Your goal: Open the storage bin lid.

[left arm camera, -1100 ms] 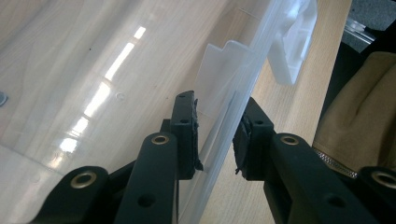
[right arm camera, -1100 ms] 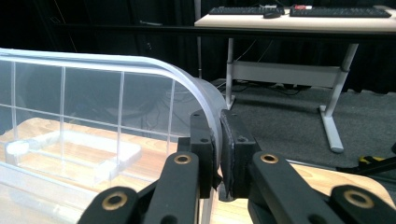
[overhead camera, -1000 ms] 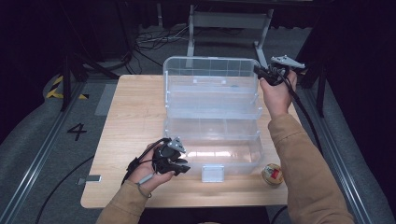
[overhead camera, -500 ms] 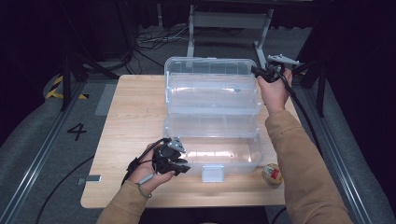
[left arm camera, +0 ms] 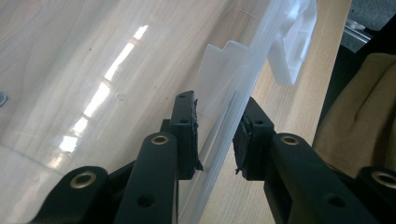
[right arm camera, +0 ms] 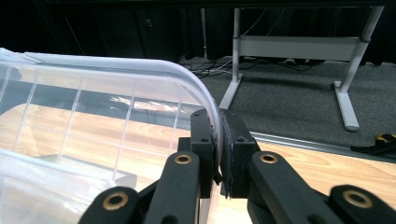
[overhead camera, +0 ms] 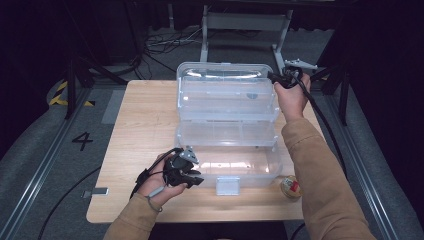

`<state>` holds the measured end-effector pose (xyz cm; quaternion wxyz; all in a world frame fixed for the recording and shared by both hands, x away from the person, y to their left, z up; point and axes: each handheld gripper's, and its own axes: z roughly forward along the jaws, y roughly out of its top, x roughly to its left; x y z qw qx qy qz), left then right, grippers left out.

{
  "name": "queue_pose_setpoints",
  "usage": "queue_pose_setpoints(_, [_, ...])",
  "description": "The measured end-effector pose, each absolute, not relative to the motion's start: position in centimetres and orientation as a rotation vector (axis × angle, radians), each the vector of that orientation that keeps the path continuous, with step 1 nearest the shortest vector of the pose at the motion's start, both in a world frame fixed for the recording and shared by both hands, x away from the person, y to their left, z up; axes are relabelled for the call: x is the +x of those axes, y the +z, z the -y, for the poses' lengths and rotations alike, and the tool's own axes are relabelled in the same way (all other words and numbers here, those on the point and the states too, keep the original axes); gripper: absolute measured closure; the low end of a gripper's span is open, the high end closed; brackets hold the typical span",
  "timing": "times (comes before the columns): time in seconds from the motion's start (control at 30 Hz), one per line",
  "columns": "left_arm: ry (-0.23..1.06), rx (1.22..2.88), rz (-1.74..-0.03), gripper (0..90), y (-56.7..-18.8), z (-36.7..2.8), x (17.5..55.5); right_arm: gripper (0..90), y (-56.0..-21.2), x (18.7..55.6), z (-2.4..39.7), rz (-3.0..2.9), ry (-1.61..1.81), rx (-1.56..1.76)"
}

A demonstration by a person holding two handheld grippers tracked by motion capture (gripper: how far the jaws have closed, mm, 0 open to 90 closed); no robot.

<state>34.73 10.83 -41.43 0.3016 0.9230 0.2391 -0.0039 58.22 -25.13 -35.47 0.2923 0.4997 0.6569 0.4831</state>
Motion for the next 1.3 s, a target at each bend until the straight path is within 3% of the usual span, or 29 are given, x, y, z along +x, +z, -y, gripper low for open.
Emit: queue_pose_setpoints(1.3, [-0.01, 2.451, -0.631, 72.3, -41.4, -10.8, 34.8, 84.8, -37.5, 59.9, 25.8, -1.784, 1.331, 1.4])
